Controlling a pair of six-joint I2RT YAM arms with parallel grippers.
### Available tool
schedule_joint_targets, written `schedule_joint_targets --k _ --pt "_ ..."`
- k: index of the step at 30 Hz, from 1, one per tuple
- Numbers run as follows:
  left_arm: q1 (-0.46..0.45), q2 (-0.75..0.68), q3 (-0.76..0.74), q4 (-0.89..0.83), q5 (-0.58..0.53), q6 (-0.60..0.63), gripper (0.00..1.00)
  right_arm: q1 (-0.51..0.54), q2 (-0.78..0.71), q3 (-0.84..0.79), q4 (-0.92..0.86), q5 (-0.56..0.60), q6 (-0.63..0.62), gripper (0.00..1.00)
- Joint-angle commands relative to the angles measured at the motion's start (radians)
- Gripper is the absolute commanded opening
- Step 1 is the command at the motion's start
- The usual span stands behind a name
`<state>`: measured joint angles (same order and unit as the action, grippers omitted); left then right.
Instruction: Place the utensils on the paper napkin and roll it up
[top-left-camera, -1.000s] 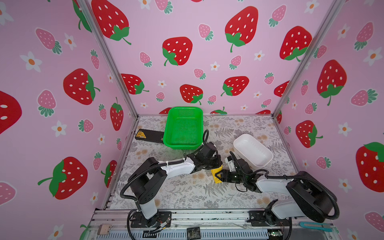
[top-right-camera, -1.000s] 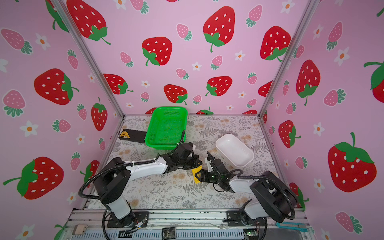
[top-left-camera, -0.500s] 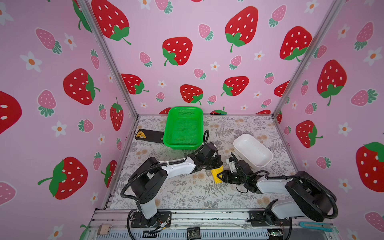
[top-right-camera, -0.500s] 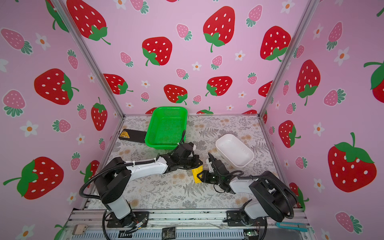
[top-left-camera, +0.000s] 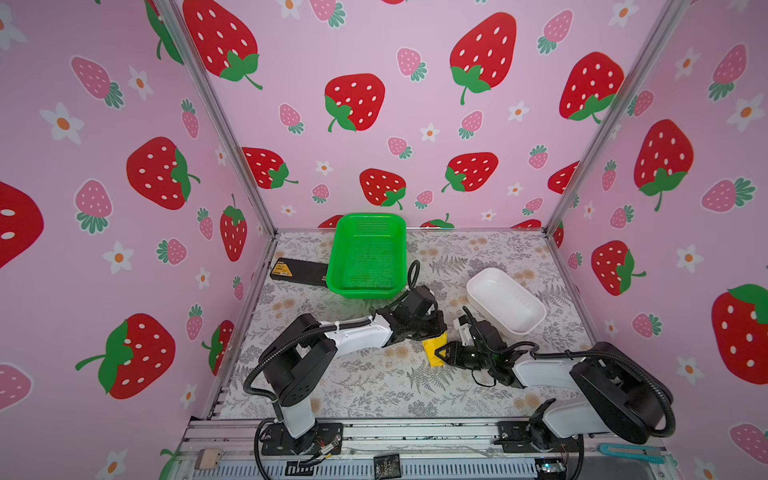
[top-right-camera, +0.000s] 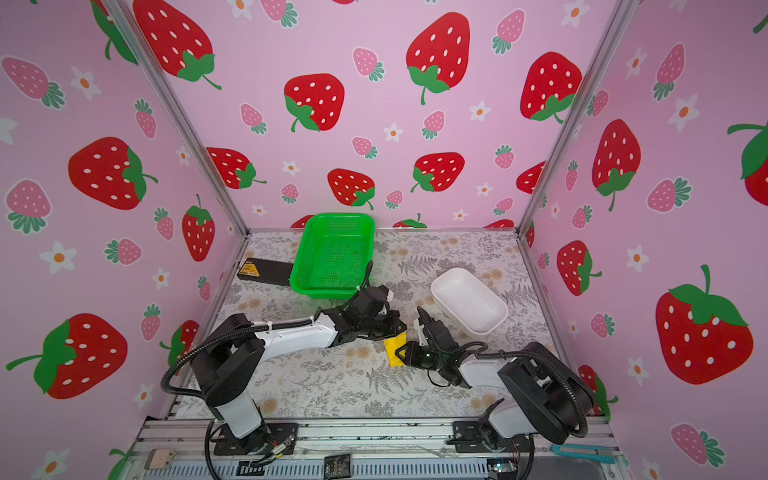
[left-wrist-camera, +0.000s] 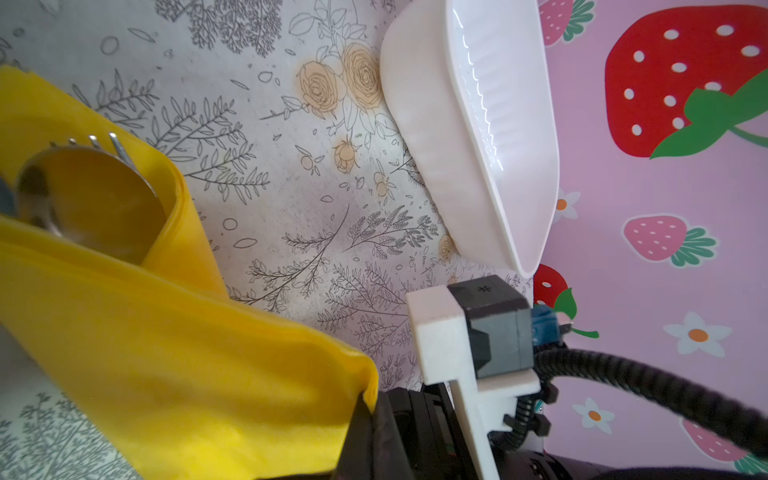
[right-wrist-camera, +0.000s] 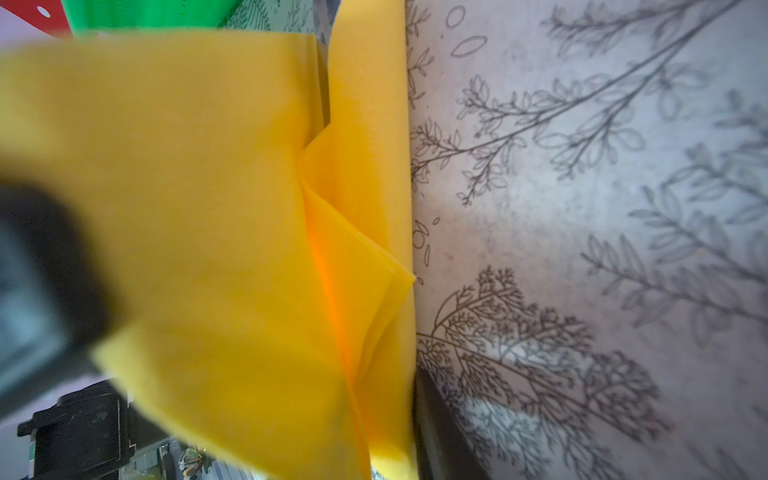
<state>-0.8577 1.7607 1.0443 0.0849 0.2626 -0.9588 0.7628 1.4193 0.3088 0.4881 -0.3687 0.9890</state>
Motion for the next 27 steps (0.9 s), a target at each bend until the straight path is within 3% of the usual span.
schedule_joint_targets --k 1,5,11,19,27 --pt "-0.004 0.020 0.045 -0.014 -0.006 -0.010 0.02 -0.003 0.006 -0.011 -0.048 -0.005 0.013 0.30" --pt "-0.004 0.021 0.051 -0.024 -0.007 -0.009 0.18 -0.003 0.011 -0.003 -0.066 -0.005 0.002 0.30" --pt "-0.002 -0.007 0.050 -0.055 -0.025 0.009 0.28 -0.003 0.025 0.006 -0.078 -0.005 0.004 0.25" --pt "0.009 -0.093 -0.031 -0.071 -0.082 0.013 0.30 -0.003 0.025 0.005 -0.096 -0.001 0.013 0.21" --pt "0.031 -0.088 -0.106 -0.037 -0.073 0.000 0.16 -0.003 0.018 0.001 -0.112 0.001 0.014 0.18"
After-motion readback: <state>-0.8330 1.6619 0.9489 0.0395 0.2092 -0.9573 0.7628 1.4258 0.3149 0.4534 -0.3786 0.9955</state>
